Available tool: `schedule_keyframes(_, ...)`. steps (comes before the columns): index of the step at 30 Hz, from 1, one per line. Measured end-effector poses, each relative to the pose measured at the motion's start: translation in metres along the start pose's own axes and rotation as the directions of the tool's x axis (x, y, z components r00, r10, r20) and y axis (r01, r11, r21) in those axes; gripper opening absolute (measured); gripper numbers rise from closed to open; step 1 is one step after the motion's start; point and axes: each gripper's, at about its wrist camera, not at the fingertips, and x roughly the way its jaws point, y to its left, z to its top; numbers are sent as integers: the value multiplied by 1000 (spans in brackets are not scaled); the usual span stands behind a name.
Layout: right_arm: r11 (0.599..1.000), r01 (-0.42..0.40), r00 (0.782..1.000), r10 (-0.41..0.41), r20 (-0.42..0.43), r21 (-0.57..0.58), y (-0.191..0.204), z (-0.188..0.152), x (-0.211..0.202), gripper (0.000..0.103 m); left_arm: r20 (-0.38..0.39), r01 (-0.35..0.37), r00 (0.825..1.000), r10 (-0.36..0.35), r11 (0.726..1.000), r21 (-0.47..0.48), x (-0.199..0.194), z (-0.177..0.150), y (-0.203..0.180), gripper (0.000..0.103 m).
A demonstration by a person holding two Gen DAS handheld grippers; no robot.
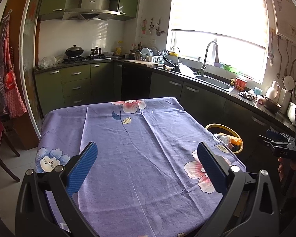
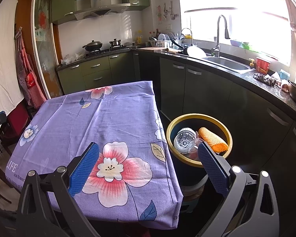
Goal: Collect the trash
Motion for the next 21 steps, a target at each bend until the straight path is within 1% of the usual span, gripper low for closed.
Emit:
schedule_keyframes(8,1000,0,1000,0,-5,-2,0,0,2,98,0,7,1000,-7,1000,1,1,1,1,96)
schedule_keyframes(14,1000,0,1000,0,-7,-2,0,0,3,98,9,33,999,-33,999,-7,3,2,3,96)
schedule_keyframes(21,1000,3,1000,-3,-10,-2,0,0,3,98,29,-16,999,16,1000,21,3,3,2,96)
